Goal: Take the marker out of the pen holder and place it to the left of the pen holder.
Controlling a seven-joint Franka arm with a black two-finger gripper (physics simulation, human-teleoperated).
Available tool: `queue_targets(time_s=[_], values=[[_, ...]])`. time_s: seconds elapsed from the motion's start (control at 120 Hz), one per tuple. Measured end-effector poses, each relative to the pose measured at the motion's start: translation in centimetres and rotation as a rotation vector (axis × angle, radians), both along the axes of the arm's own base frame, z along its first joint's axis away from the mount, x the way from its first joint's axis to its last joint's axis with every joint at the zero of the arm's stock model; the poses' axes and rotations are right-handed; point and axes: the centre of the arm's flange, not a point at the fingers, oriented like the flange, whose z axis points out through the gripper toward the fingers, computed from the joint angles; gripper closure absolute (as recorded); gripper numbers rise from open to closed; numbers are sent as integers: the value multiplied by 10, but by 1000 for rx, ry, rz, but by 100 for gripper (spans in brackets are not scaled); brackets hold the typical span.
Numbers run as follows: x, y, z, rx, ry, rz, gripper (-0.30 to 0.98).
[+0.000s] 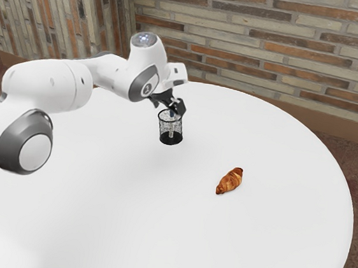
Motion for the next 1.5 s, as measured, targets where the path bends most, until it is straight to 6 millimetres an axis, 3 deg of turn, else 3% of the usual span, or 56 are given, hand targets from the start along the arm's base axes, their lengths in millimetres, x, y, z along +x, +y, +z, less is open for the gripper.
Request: queue_targets(time_s=[0.083,0.6,0.95,1.2,1.333,1.433,1.5], values=[[4,6,-11,0,-39,1,0],[6,11,-19,-60,-120,27,1],[4,11,-14,-68,-129,29,56],[2,10,-17,-68,-123,34,73],[0,8,3,-67,-146,39,75],[-9,1,33,-68,-166,37,75],[-20,-5,63,-71,-186,33,75]])
